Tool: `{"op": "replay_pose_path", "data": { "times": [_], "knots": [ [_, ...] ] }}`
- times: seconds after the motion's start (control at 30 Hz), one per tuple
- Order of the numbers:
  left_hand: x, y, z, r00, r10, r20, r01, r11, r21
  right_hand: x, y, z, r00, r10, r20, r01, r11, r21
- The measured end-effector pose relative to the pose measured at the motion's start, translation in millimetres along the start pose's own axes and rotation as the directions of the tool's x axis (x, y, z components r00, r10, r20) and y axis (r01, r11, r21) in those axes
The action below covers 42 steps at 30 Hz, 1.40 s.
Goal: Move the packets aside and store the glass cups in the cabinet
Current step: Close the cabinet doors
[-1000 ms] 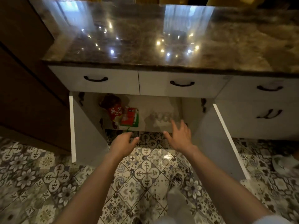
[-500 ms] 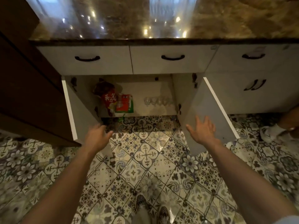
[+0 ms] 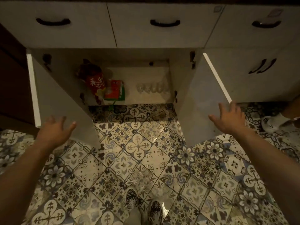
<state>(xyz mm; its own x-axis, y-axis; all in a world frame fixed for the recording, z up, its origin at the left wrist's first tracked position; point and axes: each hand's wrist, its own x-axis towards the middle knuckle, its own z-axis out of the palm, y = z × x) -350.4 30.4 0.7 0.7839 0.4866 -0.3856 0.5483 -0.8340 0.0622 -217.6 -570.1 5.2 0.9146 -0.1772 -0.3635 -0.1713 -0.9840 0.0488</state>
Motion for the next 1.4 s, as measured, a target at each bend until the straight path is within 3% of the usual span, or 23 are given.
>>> {"op": "replay_pose_path", "data": {
  "times": [0.17,0.3,0.6,0.8,1.03,1.27,1.4],
  "knots": [
    [0.8,-3.5,12.3,0.987,-0.010,-0.159,0.033,0.988,0.148,6.2,5.3,13.3,0.998,-0.030,-0.047,0.028,0.999,-0.043],
    [-1.2,-11.9,6.6,0.984,-0.096,-0.153,0.117,0.984,0.133,1.2,1.5,24.5,0.996,-0.030,-0.082,0.025,0.997,-0.071],
    [-8.7,5.1,9.7,0.983,0.018,-0.181,-0.002,0.996,0.087,-24.7,-45.7,32.4,0.987,-0.044,-0.156,0.033,0.997,-0.072],
    [-0.5,45.2,10.0,0.970,0.134,-0.201,-0.086,0.969,0.233,-37.5,-103.0,18.4,0.955,-0.182,-0.235,0.149,0.978,-0.149],
    [23.3,88.4,-13.5,0.935,0.261,-0.241,-0.205,0.950,0.235,-34.3,-170.3,10.3,0.898,-0.326,-0.295,0.326,0.944,-0.049],
    [54.1,116.9,-26.7,0.910,0.335,-0.246,-0.309,0.941,0.138,-20.2,-219.4,7.7,0.876,-0.271,-0.400,0.359,0.919,0.162],
    [75.6,134.6,-37.2,0.896,0.368,-0.247,-0.360,0.930,0.080,-12.1,-247.0,1.0,0.906,-0.078,-0.415,0.284,0.840,0.462]
  ]
}}
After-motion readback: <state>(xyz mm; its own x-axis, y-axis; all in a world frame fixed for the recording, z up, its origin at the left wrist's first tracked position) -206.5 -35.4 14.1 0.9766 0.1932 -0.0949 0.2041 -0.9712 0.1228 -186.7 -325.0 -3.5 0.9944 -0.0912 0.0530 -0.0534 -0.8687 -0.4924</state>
